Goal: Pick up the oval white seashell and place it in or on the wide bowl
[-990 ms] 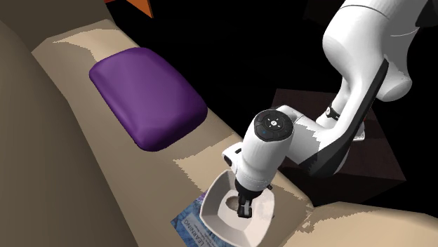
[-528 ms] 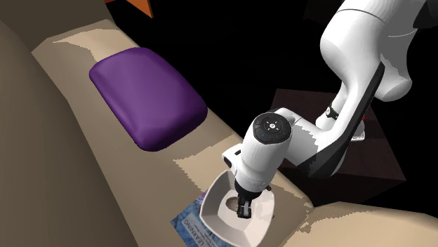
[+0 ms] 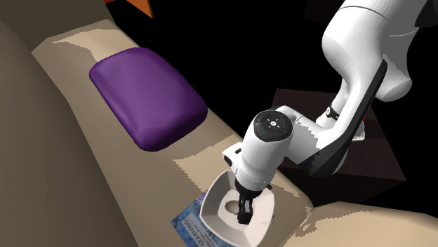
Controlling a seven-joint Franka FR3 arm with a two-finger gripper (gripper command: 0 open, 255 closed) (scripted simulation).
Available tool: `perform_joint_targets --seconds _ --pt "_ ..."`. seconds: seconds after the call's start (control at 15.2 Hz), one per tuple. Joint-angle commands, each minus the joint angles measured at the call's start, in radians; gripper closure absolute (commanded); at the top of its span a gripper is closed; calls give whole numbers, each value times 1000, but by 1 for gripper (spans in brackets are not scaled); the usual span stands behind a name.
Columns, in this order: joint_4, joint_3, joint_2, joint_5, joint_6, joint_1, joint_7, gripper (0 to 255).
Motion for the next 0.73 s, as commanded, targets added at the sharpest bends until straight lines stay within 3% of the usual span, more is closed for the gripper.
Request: perform_joint_targets --seconds 0.0,0.13,0.66 --pt "2 10 -39 22 -38 -11 -15 0" --pt "9 20 -82 48 -85 -22 -31 0" --pt "9 19 -82 48 -84 -22 -32 0"
